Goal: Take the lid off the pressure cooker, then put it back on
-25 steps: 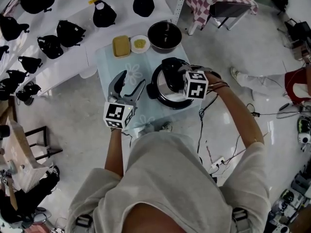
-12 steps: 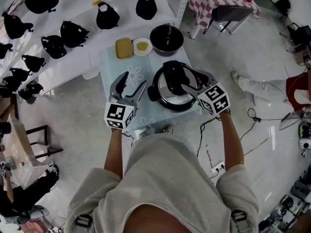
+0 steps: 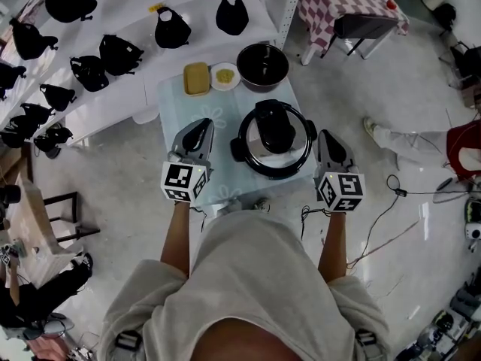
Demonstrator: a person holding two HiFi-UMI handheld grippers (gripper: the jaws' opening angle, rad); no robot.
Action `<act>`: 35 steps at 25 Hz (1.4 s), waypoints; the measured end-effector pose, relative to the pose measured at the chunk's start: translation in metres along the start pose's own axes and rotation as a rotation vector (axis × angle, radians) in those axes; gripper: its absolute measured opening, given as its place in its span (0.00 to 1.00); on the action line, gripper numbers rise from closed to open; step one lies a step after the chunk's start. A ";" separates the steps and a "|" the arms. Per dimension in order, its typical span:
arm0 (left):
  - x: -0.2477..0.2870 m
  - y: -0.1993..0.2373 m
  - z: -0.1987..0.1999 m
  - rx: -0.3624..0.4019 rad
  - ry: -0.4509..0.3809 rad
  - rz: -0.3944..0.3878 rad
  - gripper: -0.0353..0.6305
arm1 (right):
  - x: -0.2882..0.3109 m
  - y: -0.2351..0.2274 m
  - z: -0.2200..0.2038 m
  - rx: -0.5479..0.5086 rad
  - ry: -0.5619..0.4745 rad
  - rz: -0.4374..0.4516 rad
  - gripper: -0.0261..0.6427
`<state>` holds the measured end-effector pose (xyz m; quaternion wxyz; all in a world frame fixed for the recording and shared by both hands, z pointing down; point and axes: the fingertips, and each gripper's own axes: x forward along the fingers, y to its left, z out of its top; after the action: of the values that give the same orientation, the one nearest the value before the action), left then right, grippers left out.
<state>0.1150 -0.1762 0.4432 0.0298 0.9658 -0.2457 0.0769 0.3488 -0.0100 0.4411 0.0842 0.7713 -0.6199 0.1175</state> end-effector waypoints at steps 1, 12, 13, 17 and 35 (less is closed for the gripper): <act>0.000 0.000 -0.001 -0.012 -0.001 0.002 0.07 | -0.003 -0.002 0.000 0.002 -0.007 -0.014 0.04; 0.005 -0.006 -0.011 0.007 0.037 -0.005 0.06 | 0.003 0.001 -0.009 -0.042 0.027 -0.015 0.04; 0.006 -0.006 -0.011 0.008 0.038 -0.005 0.06 | 0.004 0.002 -0.010 -0.042 0.028 -0.011 0.04; 0.008 -0.009 -0.013 0.011 0.040 -0.008 0.06 | 0.006 0.002 -0.013 -0.040 0.031 -0.005 0.04; 0.014 -0.017 -0.011 0.018 0.044 -0.019 0.06 | 0.006 0.002 -0.014 -0.054 0.042 0.007 0.04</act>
<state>0.1338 -0.1670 0.4563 0.0273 0.9665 -0.2349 0.1002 0.3467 -0.0126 0.4561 0.1177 0.7640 -0.6235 0.1173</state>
